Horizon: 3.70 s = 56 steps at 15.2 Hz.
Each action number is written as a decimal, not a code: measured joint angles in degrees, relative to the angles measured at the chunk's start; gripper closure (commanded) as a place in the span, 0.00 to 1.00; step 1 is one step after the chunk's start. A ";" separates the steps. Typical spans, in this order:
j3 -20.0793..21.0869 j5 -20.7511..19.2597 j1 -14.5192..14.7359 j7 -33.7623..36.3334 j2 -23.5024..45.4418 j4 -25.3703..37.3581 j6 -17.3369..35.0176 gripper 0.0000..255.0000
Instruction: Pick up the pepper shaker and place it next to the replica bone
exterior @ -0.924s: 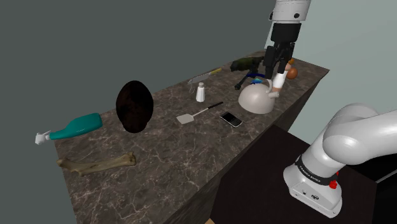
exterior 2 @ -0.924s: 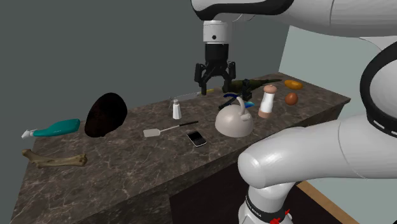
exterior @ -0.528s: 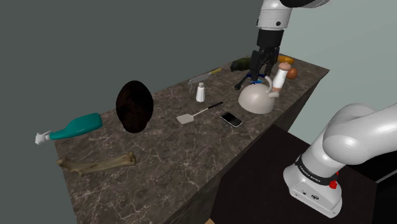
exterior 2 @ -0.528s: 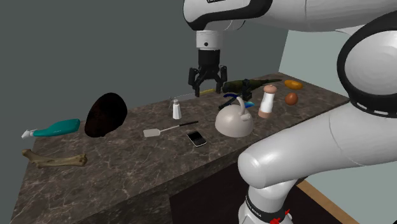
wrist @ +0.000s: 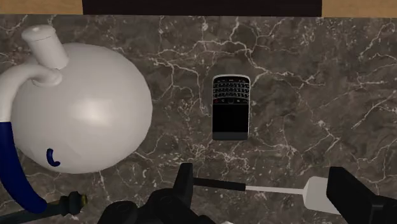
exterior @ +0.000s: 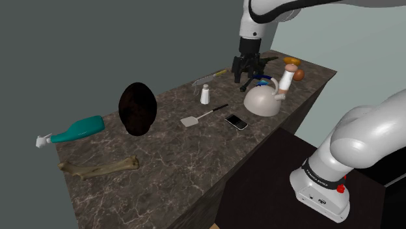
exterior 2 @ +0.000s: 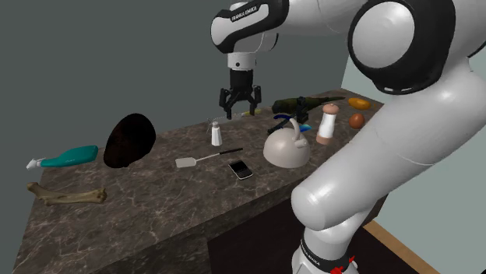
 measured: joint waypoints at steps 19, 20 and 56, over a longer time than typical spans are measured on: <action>0.48 0.11 0.55 -2.62 36.21 27.18 13.38 0.00; 0.46 0.14 0.51 -2.77 36.64 26.89 14.13 0.00; 0.55 -0.06 0.71 -1.96 35.19 30.60 9.09 1.00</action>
